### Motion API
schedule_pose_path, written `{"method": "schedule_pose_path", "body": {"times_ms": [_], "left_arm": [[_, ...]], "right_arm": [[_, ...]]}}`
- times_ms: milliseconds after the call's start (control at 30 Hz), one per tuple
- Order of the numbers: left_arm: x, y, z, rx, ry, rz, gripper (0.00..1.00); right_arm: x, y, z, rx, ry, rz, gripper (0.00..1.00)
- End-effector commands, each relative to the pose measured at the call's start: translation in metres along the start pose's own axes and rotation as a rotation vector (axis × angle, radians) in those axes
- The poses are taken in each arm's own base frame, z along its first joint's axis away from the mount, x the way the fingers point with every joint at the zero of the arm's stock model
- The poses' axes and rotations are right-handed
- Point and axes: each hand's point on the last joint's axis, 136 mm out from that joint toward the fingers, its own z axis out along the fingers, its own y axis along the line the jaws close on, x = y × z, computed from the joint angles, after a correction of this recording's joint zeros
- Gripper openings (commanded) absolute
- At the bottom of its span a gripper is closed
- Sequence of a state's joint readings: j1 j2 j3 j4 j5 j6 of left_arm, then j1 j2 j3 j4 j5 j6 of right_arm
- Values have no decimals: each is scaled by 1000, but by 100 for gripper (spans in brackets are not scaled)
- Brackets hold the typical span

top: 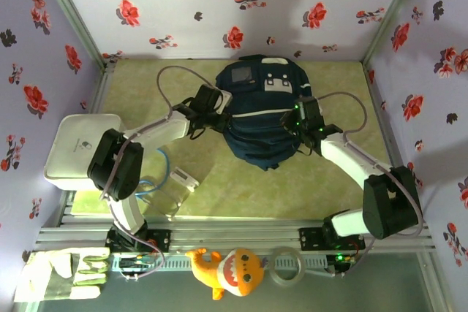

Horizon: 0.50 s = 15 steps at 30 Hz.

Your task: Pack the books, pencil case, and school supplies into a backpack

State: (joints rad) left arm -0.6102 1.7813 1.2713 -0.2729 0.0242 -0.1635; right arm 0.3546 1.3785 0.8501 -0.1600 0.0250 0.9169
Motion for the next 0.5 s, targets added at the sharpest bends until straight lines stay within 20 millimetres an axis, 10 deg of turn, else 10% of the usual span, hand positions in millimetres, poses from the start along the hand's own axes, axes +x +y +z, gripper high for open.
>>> {"method": "schedule_pose_path", "body": {"times_ms": [0,233,467], "left_arm": [[1,33,-28,-99,-22,-118,42],[71,83,-74,-285,34,-448,84],[152,91,-103,-415,217,-693,89]], "right_arm": [[-14,6,-16,7,-32,-45,54],[-13,6,-37,32,-29,-190,77],[-1,28,-36,11,-9,-316,84]]}}
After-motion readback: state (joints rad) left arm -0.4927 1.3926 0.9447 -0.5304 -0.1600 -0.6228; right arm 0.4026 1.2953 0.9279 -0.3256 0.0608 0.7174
